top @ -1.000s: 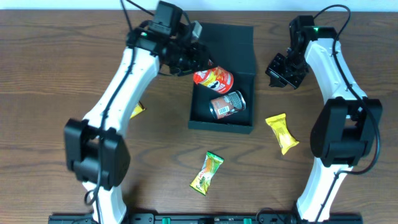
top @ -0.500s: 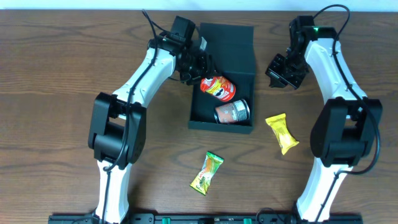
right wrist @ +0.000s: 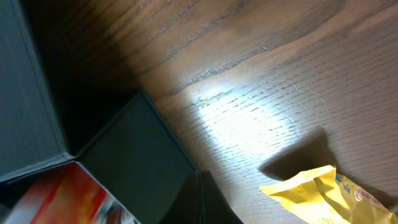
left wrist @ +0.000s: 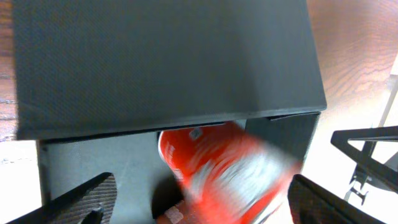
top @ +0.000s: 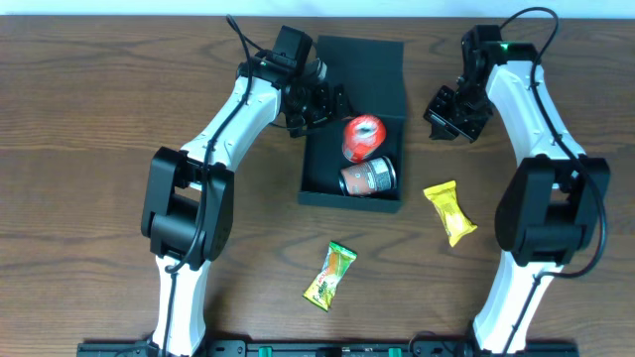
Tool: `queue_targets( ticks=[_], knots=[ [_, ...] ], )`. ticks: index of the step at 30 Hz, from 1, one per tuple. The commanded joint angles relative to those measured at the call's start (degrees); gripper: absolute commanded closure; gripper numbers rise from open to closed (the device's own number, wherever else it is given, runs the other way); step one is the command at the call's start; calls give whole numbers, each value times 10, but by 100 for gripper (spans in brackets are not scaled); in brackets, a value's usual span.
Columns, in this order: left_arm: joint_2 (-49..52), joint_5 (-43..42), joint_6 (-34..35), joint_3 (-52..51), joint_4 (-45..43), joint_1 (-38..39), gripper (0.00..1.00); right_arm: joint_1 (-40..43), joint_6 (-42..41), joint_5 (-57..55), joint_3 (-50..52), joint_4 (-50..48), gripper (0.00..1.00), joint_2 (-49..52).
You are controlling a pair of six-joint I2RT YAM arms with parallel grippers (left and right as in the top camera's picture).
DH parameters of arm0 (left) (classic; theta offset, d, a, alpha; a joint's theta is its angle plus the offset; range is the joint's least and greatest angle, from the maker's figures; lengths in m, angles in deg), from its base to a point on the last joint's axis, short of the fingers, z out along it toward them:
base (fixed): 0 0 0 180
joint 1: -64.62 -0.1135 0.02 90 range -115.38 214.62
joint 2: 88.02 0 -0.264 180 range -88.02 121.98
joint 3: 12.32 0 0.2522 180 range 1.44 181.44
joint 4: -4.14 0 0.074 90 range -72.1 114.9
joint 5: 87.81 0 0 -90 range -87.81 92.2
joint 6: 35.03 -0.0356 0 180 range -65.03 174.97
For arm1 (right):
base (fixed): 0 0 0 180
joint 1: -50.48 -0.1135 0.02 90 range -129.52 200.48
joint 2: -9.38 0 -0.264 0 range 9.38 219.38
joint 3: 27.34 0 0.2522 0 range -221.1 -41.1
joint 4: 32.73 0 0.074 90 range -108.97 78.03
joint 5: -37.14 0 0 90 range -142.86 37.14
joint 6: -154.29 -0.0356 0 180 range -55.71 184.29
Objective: Pack container
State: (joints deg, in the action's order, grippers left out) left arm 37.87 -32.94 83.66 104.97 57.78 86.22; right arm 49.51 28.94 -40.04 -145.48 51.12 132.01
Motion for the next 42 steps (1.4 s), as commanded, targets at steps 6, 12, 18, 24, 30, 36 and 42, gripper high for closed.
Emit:
queue_targets(
  ticks=[6, 12, 18, 24, 30, 36, 42],
  knots=[
    [-1, -14, 14, 15, 2, -23, 11, -1, 7, -5, 2, 11, 98, 3],
    [-6, -39, 7, 67, 29, -29, 46, -1, 7, -6, 2, 11, 99, 3],
    [-20, -55, -27, 122, 64, -25, 78, -1, 7, -6, 2, -5, 98, 3],
    [-26, -44, -50, 133, 108, -9, 94, -2, 7, -6, 2, -26, 99, 3],
    [-25, 2, -56, 133, 104, 23, 94, -2, 7, -6, 2, -44, 98, 3],
    [-25, 78, -53, 133, 104, 58, 94, -2, 7, -6, 2, -45, 98, 3],
    [-24, 88, -53, 132, 109, 62, 94, -2, 8, -6, 2, -45, 98, 3]
  ],
)
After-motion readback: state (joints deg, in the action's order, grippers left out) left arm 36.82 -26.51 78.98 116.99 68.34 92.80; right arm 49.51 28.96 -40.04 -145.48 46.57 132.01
